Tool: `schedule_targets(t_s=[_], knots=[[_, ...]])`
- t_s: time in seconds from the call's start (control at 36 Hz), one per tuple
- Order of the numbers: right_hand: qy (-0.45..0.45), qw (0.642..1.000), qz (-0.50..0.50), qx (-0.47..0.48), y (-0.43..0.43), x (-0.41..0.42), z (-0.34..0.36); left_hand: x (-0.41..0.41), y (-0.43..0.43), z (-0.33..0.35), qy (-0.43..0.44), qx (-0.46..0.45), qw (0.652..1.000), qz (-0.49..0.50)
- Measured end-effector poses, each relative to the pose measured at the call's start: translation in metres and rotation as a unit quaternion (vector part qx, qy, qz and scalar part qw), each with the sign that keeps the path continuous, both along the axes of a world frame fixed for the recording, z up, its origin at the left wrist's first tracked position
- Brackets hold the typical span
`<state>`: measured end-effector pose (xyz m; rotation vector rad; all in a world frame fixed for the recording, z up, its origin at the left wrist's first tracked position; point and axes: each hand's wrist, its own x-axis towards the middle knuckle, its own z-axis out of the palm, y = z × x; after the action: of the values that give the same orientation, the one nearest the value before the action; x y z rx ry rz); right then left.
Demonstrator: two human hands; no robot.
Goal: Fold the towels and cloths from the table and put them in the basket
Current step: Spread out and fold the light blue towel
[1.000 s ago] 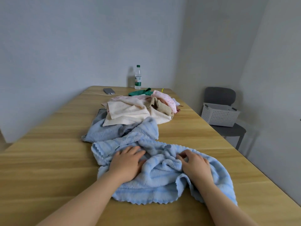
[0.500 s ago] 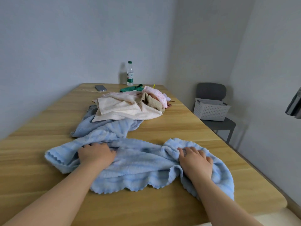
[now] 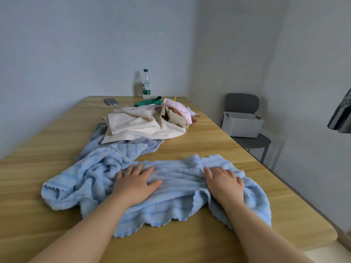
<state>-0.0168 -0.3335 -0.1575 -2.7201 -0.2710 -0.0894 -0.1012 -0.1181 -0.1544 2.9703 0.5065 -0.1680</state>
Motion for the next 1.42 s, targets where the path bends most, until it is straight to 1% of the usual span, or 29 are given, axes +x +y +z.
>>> schedule_targets(t_s=[0.08, 0.14, 0.22, 0.25, 0.28, 0.31, 0.33, 0.36, 0.42, 0.44, 0.47, 0.5, 0.58, 0.61, 0.67, 0.72, 0.75, 0.81, 0.83, 0.86, 0.89, 0.94, 0.97, 1.03, 1.08, 1.17, 1.25, 1.28, 1.42], knots=[[0.008, 0.998, -0.068, 0.005, -0.001, 0.005, 0.000, -0.003, 0.012, 0.000, 0.012, 0.001, 0.998, 0.054], [-0.009, 0.996, -0.085, 0.023, -0.001, 0.005, 0.000, -0.004, 0.017, 0.002, 0.010, 0.010, 0.996, 0.088], [-0.111, 0.990, -0.076, 0.050, 0.001, 0.001, 0.000, -0.001, 0.011, 0.010, -0.014, 0.058, 0.990, 0.127], [-0.159, 0.982, -0.069, 0.069, 0.002, -0.001, 0.001, -0.002, 0.006, 0.012, -0.046, 0.087, 0.988, 0.119], [-0.192, 0.976, -0.057, 0.091, 0.004, -0.002, 0.002, -0.002, 0.002, 0.012, -0.111, 0.104, 0.985, 0.087], [-0.198, 0.974, -0.036, 0.107, 0.005, -0.003, 0.005, 0.000, -0.004, 0.013, -0.186, 0.106, 0.976, 0.037], [-0.178, 0.978, -0.011, 0.110, 0.005, -0.004, 0.006, 0.002, -0.009, 0.011, -0.259, 0.084, 0.962, -0.021], [-0.136, 0.986, 0.015, 0.093, 0.005, -0.004, 0.007, 0.004, -0.016, 0.011, -0.304, 0.053, 0.949, -0.070], [-0.068, 0.995, 0.064, 0.025, 0.003, -0.005, 0.008, 0.004, -0.026, 0.010, -0.246, -0.042, 0.965, -0.075], [-0.055, 0.995, 0.084, 0.002, 0.001, -0.005, 0.008, 0.004, -0.026, 0.004, -0.167, -0.075, 0.982, -0.052], [-0.039, 0.994, 0.100, -0.016, -0.001, -0.006, 0.008, 0.004, -0.024, 0.000, -0.098, -0.065, 0.992, -0.042], [-0.019, 0.993, 0.117, -0.031, -0.004, -0.007, 0.008, 0.004, -0.020, -0.004, -0.061, -0.038, 0.996, -0.051], [0.042, 0.979, 0.183, -0.075, -0.014, -0.013, 0.015, -0.002, -0.006, -0.001, -0.012, -0.029, 0.997, -0.070], [0.062, 0.975, 0.201, -0.075, -0.018, -0.013, 0.018, -0.003, 0.000, 0.002, 0.012, -0.039, 0.997, -0.071], [0.116, 0.971, 0.209, 0.003, -0.023, -0.011, 0.029, -0.002, 0.010, 0.012, 0.044, -0.065, 0.995, -0.065], [0.118, 0.969, 0.174, 0.126, -0.023, -0.013, 0.040, 0.001, 0.014, 0.021, 0.004, -0.094, 0.995, -0.030], [0.081, 0.973, 0.154, 0.149, -0.020, -0.012, 0.043, 0.003, 0.012, 0.025, -0.045, -0.081, 0.996, -0.003], [-0.003, 0.984, 0.115, 0.137, -0.012, -0.007, 0.043, 0.008, 0.005, 0.024, -0.149, -0.022, 0.988, 0.025], [-0.022, 0.986, 0.105, 0.127, -0.008, -0.005, 0.041, 0.011, 0.002, 0.019, -0.172, -0.027, 0.985, 0.015], [-0.022, 0.988, 0.108, 0.111, -0.003, -0.003, 0.038, 0.012, -0.001, 0.015, -0.162, -0.050, 0.985, 0.002], [-0.015, 0.989, 0.123, 0.081, 0.001, 0.001, 0.033, 0.011, -0.004, 0.009, -0.115, -0.069, 0.991, -0.009], [0.014, 0.988, 0.151, -0.004, 0.007, 0.009, 0.021, 0.009, -0.007, 0.000, -0.004, -0.040, 0.999, -0.019], [0.029, 0.986, 0.157, -0.043, 0.008, 0.011, 0.015, 0.009, -0.006, -0.003, 0.018, -0.025, 0.999, -0.018], [0.047, 0.981, 0.162, -0.096, 0.007, 0.014, 0.007, 0.008, -0.005, -0.003, 0.025, -0.022, 0.999, -0.024], [0.054, 0.981, 0.154, -0.103, 0.003, 0.016, 0.004, 0.008, -0.006, -0.003, 0.032, -0.022, 0.999, -0.033], [0.048, 0.990, 0.116, -0.057, -0.004, 0.020, 0.006, 0.011, -0.016, -0.003, 0.035, -0.022, 0.998, -0.047], [0.042, 0.999, 0.021, 0.006, -0.018, 0.023, 0.009, 0.020, -0.038, -0.003, 0.021, -0.030, 0.997, -0.067], [0.039, 0.999, -0.005, 0.000, -0.026, 0.026, 0.009, 0.024, -0.048, -0.003, 0.016, -0.031, 0.997, -0.073], [0.049, 0.988, -0.089, -0.113, -0.058, 0.041, 0.008, 0.044, -0.093, -0.007, -0.001, -0.047, 0.995, -0.091]])
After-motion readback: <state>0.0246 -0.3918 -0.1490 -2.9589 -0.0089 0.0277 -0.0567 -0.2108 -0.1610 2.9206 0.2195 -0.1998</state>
